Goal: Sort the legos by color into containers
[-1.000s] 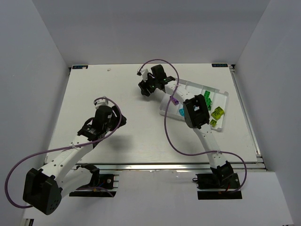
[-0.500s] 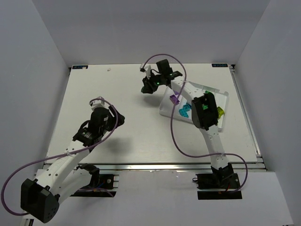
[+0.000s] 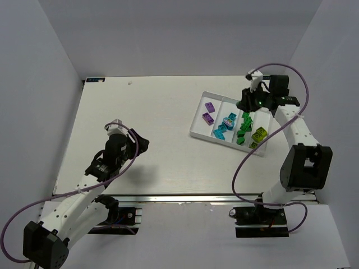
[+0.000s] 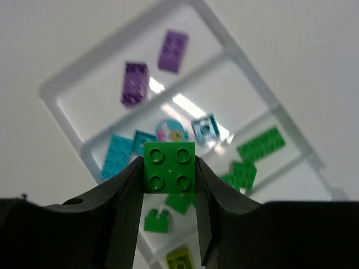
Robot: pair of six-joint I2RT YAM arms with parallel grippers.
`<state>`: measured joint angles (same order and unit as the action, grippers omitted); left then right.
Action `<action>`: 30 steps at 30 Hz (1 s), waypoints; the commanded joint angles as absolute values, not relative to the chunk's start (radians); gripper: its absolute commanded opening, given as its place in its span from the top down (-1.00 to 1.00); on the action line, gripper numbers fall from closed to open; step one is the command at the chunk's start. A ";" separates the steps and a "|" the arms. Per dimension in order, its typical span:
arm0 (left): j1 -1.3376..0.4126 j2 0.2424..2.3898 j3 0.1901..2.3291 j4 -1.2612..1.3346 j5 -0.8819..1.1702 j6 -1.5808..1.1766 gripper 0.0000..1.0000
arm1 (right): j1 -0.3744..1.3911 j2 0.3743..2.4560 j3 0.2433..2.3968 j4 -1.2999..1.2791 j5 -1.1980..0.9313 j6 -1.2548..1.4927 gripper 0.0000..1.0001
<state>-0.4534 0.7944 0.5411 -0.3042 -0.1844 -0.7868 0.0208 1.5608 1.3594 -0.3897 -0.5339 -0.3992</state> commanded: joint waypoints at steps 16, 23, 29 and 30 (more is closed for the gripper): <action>-0.446 0.683 0.479 -0.299 -0.167 -0.865 -0.47 | -0.081 1.876 1.483 -0.391 -0.360 -0.368 0.40; -0.446 0.646 0.486 -0.331 -0.181 -0.874 -0.47 | -0.081 1.977 1.595 -0.399 -0.334 -0.403 -0.16; -0.446 0.644 0.498 -0.337 -0.187 -0.880 -0.49 | -0.089 1.945 1.585 -0.413 -0.360 -0.407 -0.60; -0.446 0.644 0.502 -0.345 -0.190 -0.881 -0.54 | -0.090 1.915 1.582 -0.423 -0.367 -0.403 -0.65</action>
<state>-0.4534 0.6571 0.4808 -0.3214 -0.1726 -0.8730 -0.0799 1.9827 1.5505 -0.4171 -0.3439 -0.3988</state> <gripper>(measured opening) 0.761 0.810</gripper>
